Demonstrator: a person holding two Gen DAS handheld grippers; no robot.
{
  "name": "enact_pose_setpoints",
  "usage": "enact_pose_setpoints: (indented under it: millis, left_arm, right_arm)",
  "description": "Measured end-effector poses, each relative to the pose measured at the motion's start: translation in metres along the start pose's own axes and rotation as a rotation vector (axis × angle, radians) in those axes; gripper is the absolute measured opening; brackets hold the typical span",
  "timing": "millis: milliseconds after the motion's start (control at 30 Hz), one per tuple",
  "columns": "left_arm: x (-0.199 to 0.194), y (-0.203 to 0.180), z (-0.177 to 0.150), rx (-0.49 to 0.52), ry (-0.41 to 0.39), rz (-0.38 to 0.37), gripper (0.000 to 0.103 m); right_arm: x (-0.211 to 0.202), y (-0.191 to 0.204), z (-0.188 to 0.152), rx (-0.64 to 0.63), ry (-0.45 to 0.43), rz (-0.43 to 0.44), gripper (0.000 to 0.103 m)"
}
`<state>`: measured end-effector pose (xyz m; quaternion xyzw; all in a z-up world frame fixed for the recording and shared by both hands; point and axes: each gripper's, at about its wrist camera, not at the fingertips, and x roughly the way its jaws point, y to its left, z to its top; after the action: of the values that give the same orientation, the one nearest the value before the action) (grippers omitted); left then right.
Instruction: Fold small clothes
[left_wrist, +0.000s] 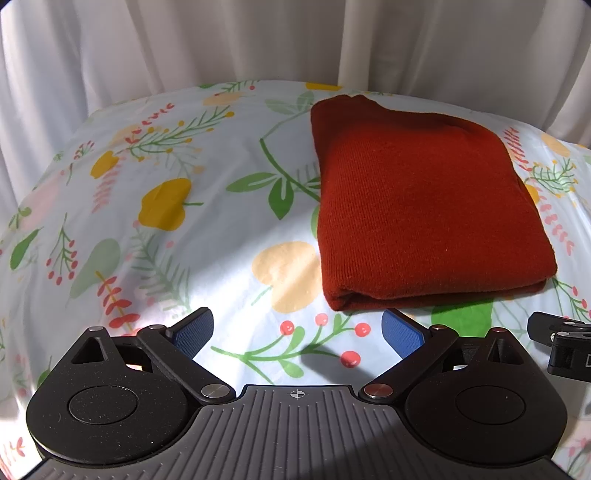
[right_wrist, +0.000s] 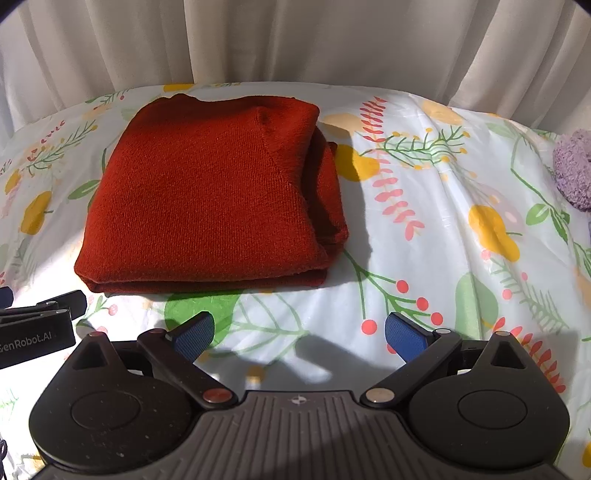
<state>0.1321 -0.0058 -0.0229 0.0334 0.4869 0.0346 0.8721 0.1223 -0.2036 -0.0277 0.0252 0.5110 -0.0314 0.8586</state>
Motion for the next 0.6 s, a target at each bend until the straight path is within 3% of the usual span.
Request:
enact_pose_setpoints:
  millis: [600]
  left_arm:
    - [-0.0030,-0.0035,0.0000,0.027,-0.028,-0.017,0.100]
  right_arm:
    - [-0.0039,0.0000,0.0029,0.006,-0.010,-0.003,0.099]
